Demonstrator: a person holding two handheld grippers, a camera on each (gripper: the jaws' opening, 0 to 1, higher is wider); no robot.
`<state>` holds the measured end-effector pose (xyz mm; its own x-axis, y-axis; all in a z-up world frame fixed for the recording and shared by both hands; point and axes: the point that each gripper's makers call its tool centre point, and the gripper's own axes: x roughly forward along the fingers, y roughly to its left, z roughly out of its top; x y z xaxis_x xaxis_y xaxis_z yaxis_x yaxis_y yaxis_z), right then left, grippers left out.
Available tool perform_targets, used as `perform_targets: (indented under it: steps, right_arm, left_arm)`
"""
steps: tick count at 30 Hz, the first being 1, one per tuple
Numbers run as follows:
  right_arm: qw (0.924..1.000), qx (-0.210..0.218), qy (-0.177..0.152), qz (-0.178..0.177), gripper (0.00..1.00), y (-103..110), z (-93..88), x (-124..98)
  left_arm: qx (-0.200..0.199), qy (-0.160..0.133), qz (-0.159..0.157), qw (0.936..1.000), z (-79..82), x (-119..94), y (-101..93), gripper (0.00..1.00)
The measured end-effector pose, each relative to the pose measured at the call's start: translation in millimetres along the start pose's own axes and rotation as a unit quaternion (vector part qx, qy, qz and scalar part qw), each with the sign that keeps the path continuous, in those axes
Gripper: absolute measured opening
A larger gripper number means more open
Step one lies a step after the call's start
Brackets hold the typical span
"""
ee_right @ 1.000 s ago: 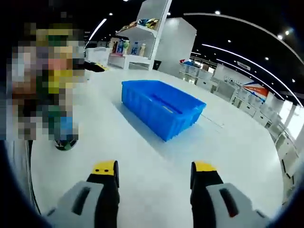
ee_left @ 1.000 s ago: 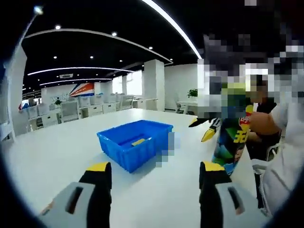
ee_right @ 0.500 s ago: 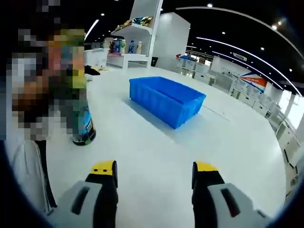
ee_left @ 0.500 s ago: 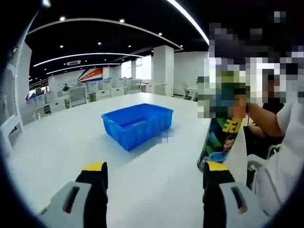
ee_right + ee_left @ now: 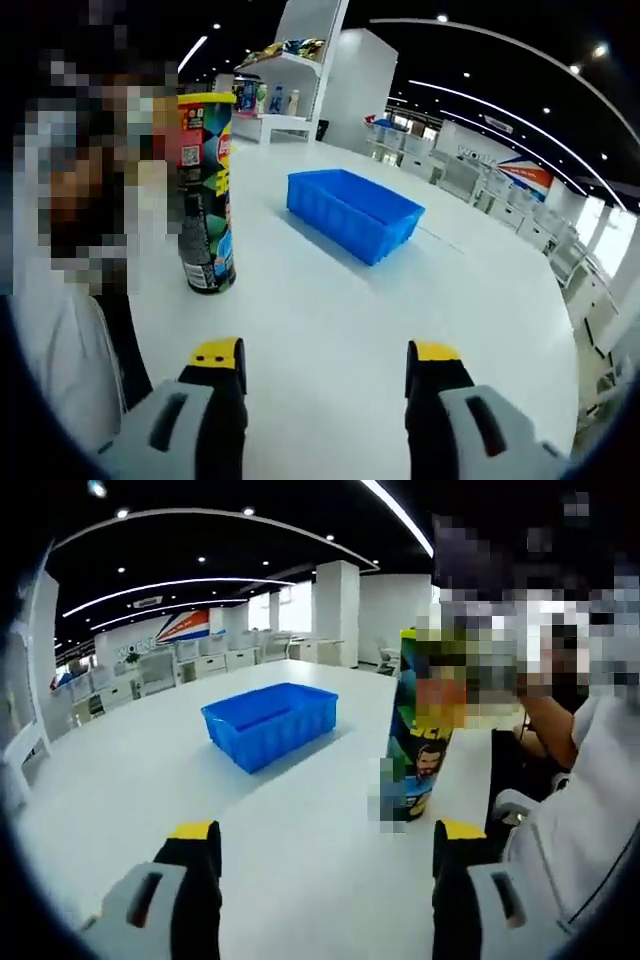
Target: Open the lid of the chip container on the table, take out the chips, place them into the box in front of the container, and close the lid
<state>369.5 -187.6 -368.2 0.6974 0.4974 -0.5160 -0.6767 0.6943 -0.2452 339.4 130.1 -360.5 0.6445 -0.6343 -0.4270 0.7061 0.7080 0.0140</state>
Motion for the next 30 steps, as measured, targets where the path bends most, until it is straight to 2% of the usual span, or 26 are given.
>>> perform_targets:
  steps: [2,6,8,12,15,18,20,23,25,29,30]
  right_arm:
    - [0.9999,0.001,-0.013,-0.005,0.64,0.1,7.5,-8.7]
    - [1.0,-0.009,-0.005,-0.001,0.65,7.3,7.0,-19.1]
    - [0.9999,-0.01,-0.002,-0.001,0.64,10.3,5.4,-22.3]
    - [0.9999,0.0,-0.007,0.011,0.65,19.5,5.9,-23.4]
    - [0.9999,0.003,-0.004,0.013,0.66,21.5,4.9,-22.2]
    - [0.9999,0.01,-0.004,0.003,0.66,18.6,5.1,-22.4]
    - [0.9999,0.013,-0.008,0.003,0.66,18.8,6.3,-23.6]
    - [0.9998,0.018,-0.008,0.004,0.67,21.0,5.7,-23.3]
    - [0.9999,0.014,0.005,0.008,0.66,26.7,1.8,-22.5]
    - [0.9998,0.009,0.002,0.015,0.71,31.8,2.2,-21.0]
    - [0.9998,0.013,0.003,0.017,0.7,32.5,1.2,-20.5]
  left_arm:
    - [0.005,-0.004,-0.001,1.0,3.4,-6.6,-6.0,0.93]
    - [0.002,-0.002,-0.001,1.0,7.4,-16.9,-14.4,0.93]
    - [-0.001,0.005,0.006,1.0,6.7,-24.3,-13.8,0.93]
    - [-0.012,-0.003,0.019,0.9997,10.3,-33.6,-11.7,0.94]
    - [-0.009,0.001,0.013,0.9999,9.6,-33.0,-12.1,0.95]
    - [-0.01,0.01,0.026,0.9996,7.1,-30.0,-7.7,0.95]
    - [-0.017,0.011,0.019,0.9996,6.4,-29.4,-11.4,0.95]
    - [-0.018,0.001,0.01,0.9998,10.3,-26.7,-17.7,0.95]
    - [-0.021,0.003,0.004,0.9998,9.7,-23.7,-20.4,0.95]
    - [-0.013,0.011,0.011,0.9998,5.5,-19.0,-20.2,0.95]
    - [-0.009,0.002,0.01,0.9999,7.6,-18.4,-20.3,0.95]
